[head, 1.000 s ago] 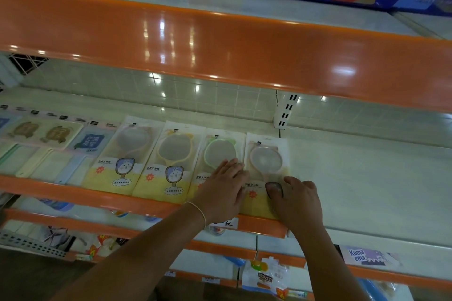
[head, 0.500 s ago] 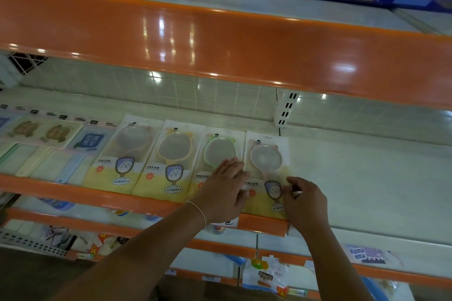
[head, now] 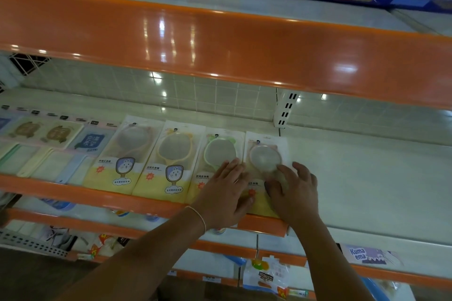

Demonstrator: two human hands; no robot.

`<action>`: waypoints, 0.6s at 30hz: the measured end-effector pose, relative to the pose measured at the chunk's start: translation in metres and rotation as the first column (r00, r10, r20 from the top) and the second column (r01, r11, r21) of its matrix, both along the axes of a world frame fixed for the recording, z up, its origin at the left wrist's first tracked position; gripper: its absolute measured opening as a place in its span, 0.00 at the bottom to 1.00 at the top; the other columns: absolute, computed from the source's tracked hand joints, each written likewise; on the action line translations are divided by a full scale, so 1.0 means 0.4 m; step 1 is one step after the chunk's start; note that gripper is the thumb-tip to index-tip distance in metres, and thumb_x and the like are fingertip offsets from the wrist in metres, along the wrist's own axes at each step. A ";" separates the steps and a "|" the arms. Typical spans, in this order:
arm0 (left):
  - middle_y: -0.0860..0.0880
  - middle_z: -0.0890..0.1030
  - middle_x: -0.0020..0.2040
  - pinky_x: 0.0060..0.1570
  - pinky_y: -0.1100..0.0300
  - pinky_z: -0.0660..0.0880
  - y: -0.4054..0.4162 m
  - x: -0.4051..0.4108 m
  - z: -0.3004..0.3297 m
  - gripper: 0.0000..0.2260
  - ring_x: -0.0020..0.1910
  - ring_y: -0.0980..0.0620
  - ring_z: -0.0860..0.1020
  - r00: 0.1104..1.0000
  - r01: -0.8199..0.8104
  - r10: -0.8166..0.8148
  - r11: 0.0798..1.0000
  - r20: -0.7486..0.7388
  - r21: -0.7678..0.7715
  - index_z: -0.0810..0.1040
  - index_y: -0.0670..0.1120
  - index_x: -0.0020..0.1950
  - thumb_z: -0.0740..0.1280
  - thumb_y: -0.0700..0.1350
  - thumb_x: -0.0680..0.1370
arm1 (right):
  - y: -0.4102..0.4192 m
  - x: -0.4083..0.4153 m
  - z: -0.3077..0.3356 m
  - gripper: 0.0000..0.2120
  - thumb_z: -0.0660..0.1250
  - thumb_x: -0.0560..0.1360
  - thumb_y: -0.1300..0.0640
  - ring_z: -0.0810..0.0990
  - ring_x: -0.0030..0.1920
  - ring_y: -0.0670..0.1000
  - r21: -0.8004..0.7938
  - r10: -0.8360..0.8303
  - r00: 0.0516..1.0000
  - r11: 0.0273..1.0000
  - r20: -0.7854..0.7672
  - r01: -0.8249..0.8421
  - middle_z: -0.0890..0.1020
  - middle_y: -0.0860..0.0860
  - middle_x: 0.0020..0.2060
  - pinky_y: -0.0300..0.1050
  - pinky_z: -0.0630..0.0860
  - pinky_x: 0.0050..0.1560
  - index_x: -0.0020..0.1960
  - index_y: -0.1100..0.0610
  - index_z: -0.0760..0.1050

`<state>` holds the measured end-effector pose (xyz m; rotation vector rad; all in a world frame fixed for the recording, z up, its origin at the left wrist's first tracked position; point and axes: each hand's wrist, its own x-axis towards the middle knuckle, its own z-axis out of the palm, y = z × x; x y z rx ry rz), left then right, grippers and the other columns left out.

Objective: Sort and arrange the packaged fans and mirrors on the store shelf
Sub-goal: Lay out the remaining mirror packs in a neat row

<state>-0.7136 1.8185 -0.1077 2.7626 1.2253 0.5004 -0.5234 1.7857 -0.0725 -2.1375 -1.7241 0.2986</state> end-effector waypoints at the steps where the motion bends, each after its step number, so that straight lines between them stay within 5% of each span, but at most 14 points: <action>1: 0.41 0.67 0.73 0.76 0.50 0.49 -0.003 0.001 -0.001 0.26 0.77 0.44 0.56 1.000 -0.006 0.006 1.000 0.004 0.014 0.70 0.43 0.71 0.54 0.58 0.80 | 0.010 -0.002 -0.008 0.30 0.56 0.72 0.37 0.58 0.73 0.59 -0.047 0.037 0.999 0.998 0.005 -0.037 0.64 0.56 0.74 0.56 0.62 0.68 0.71 0.48 0.69; 4: 0.41 0.68 0.72 0.75 0.47 0.54 -0.006 -0.001 -0.006 0.24 0.76 0.43 0.58 1.000 -0.026 0.026 0.999 0.010 0.030 0.72 0.44 0.68 0.56 0.57 0.79 | 0.025 -0.016 -0.040 0.36 0.47 0.72 0.30 0.45 0.77 0.59 -0.129 0.166 0.985 0.979 0.048 -0.159 0.48 0.52 0.78 0.60 0.53 0.73 0.76 0.43 0.57; 9: 0.41 0.70 0.71 0.73 0.43 0.58 -0.005 -0.002 -0.013 0.24 0.75 0.42 0.60 0.998 -0.056 0.056 0.998 0.004 0.042 0.73 0.42 0.67 0.58 0.56 0.78 | 0.023 -0.031 -0.068 0.50 0.26 0.62 0.22 0.39 0.77 0.61 -0.175 0.224 0.971 0.963 0.087 -0.206 0.44 0.55 0.78 0.58 0.44 0.75 0.78 0.43 0.49; 15: 0.42 0.70 0.71 0.73 0.43 0.57 -0.005 0.000 -0.019 0.24 0.75 0.42 0.60 0.998 -0.066 0.066 0.998 -0.016 0.016 0.72 0.43 0.68 0.57 0.56 0.78 | 0.024 -0.038 -0.060 0.46 0.33 0.65 0.24 0.35 0.76 0.62 -0.204 0.239 0.969 0.953 0.055 -0.224 0.40 0.56 0.78 0.56 0.42 0.75 0.78 0.44 0.47; 18: 0.42 0.69 0.71 0.74 0.44 0.57 -0.004 -0.001 -0.019 0.24 0.75 0.43 0.60 0.998 -0.065 0.065 0.998 -0.011 0.004 0.71 0.43 0.68 0.56 0.56 0.78 | 0.022 -0.038 -0.061 0.51 0.27 0.62 0.21 0.35 0.76 0.62 -0.189 0.241 0.968 0.956 0.068 -0.225 0.40 0.56 0.78 0.56 0.41 0.75 0.78 0.44 0.46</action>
